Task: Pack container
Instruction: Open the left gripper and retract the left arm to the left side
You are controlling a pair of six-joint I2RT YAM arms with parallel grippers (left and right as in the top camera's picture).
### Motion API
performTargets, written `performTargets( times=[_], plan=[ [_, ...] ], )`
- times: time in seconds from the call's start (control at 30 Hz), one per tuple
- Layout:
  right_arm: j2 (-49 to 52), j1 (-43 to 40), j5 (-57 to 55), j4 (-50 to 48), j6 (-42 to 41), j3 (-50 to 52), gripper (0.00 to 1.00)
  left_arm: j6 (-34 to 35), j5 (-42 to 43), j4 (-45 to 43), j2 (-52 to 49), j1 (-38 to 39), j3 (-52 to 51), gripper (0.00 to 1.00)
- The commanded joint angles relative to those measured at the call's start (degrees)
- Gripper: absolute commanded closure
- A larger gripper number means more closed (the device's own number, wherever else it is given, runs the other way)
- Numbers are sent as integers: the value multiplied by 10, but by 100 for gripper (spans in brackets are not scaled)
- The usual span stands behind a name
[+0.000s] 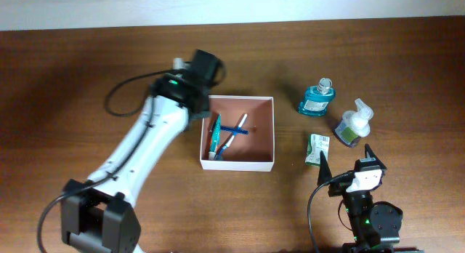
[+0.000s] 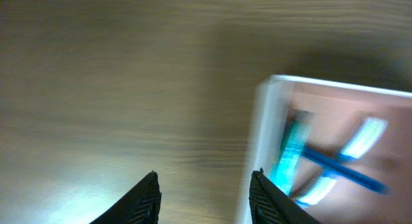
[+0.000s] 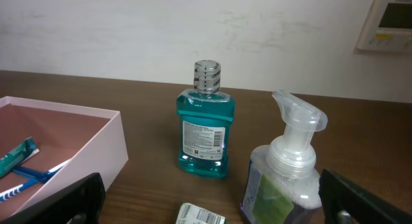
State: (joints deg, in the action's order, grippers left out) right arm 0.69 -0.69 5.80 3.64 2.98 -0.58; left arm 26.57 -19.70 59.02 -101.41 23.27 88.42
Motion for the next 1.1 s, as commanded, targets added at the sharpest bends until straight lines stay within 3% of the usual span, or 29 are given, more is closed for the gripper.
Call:
performTargets(
  times=[0.0, 0.17, 0.23, 0.27, 0.53, 1.07],
  plan=[
    [-5, 3, -3, 3, -3, 3, 1, -5, -20, 22, 9, -43, 4, 55],
    [-5, 3, -3, 3, -3, 3, 2, -5, -20, 35, 9, -96, 3, 53],
    [-5, 3, -3, 3, -3, 3, 1, -5, -20, 38, 9, -114, 3, 26],
    [-5, 3, -3, 3, -3, 3, 1, -5, -23, 40, 9, -129, 3, 2],
    [-5, 3, -3, 3, -3, 3, 1, -5, -67, 41, 9, -181, 3, 1],
    [-5, 3, -3, 2, -3, 3, 1, -5, -67, 41, 9, -184, 3, 1]
  ],
)
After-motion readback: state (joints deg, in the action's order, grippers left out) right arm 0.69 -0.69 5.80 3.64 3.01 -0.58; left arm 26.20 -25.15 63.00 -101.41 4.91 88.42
